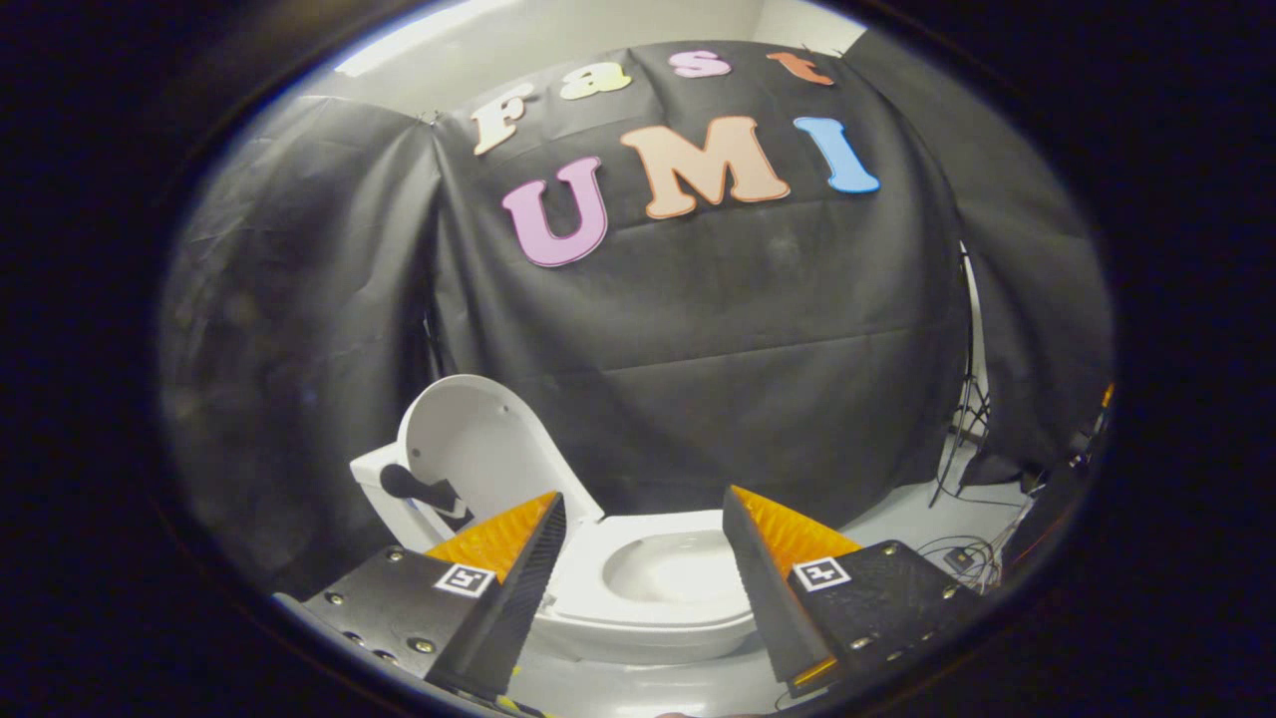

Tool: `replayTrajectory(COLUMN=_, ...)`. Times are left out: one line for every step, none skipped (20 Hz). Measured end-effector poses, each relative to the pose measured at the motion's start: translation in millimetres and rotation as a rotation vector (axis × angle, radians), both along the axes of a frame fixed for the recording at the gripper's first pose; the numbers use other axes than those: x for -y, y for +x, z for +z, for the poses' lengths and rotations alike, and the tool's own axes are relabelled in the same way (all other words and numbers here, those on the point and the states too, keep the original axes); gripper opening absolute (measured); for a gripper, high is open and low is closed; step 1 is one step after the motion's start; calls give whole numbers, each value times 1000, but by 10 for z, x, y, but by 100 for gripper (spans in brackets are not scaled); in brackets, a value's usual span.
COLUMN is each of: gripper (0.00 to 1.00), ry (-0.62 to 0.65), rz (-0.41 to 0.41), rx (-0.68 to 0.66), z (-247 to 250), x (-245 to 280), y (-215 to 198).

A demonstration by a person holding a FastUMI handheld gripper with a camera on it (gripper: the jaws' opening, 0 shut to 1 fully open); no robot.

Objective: Open the toilet lid.

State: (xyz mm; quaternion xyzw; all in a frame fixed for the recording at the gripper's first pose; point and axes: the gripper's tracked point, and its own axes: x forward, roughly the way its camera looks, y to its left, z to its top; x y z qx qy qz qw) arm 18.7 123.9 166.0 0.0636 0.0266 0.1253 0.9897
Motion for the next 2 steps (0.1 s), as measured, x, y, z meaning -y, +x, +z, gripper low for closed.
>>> replayTrajectory(gripper=93, ry=2, rz=-5, rx=-2, z=-15, x=6, y=12)
replayTrajectory(gripper=93, ry=3, rz=-13, rx=-1, z=-13, x=8, y=29)
